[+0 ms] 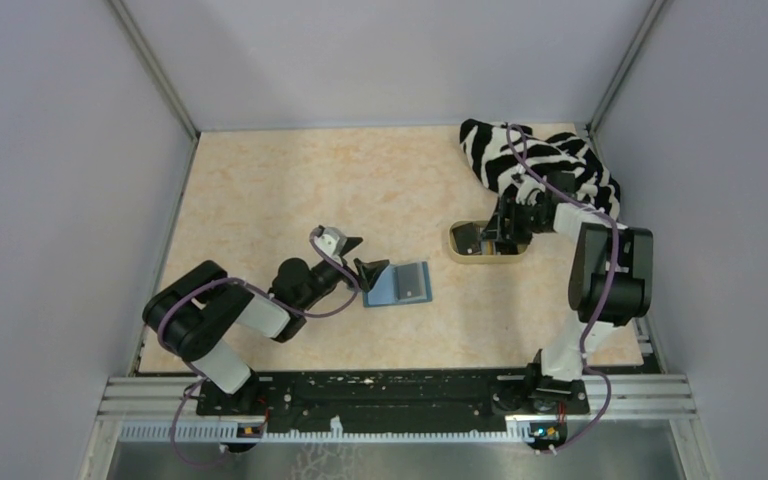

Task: Put the credit cards into the card holder
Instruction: Pick up the credit card from the storage box.

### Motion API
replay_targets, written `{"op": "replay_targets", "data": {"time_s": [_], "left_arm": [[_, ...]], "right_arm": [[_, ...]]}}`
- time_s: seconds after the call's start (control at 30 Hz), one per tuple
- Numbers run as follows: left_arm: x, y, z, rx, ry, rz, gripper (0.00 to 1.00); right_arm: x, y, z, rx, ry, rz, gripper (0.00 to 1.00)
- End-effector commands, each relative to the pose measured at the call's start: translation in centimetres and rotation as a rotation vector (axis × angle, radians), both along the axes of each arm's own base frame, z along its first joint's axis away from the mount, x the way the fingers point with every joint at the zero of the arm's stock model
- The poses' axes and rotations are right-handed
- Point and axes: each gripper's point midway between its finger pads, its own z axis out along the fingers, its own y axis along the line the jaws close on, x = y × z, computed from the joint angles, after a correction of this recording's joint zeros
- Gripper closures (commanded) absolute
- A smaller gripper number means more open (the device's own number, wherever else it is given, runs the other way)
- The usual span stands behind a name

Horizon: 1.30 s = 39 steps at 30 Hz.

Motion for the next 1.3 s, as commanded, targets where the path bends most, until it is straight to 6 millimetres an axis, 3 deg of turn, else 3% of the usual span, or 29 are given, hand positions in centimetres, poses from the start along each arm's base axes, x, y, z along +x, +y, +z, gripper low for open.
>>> {"op": "replay_targets", "data": {"time_s": [0.0, 0.3, 0.43, 0.53, 0.87, 1.07, 1.27], "left_arm": [[0.0, -0.3, 1.7, -0.045, -0.060, -0.019, 0.01], [0.0, 0.0, 1.5, -0.052, -0.056, -0.004, 0.01], [0.1, 0.0, 1.6, -0.056, -0.056, -0.001, 0.01], [0.1, -0.1, 1.6, -0.056, -0.055, -0.003, 0.01], [0.1, -0.1, 1.5, -0.055, -0.051, -0.001, 0.01], [0.2, -0.1, 1.5, -0.057, -0.051, -0.001, 0.01], [0.1, -0.1, 1.5, -0.057, -0.052, -0.001, 0.01]], "right_arm": [[1.5, 0.3, 1.1, 0.044, -0.022, -0.007, 0.38], [1.3, 1.0, 0.0, 0.110, 0.045, -0.020, 0.42], [1.3, 1.7, 1.2, 0.181, 0.036, -0.005, 0.55], [1.2, 2.1, 2.3, 0.235, 0.020, 0.006, 0.58], [1.0, 2.7, 4.2, 0.353, 0.010, 0.017, 0.60], [1.3, 1.4, 2.8, 0.249, 0.019, -0.035, 0.59], [1.0, 1.6, 2.0, 0.269, 0.056, -0.030, 0.59]]}}
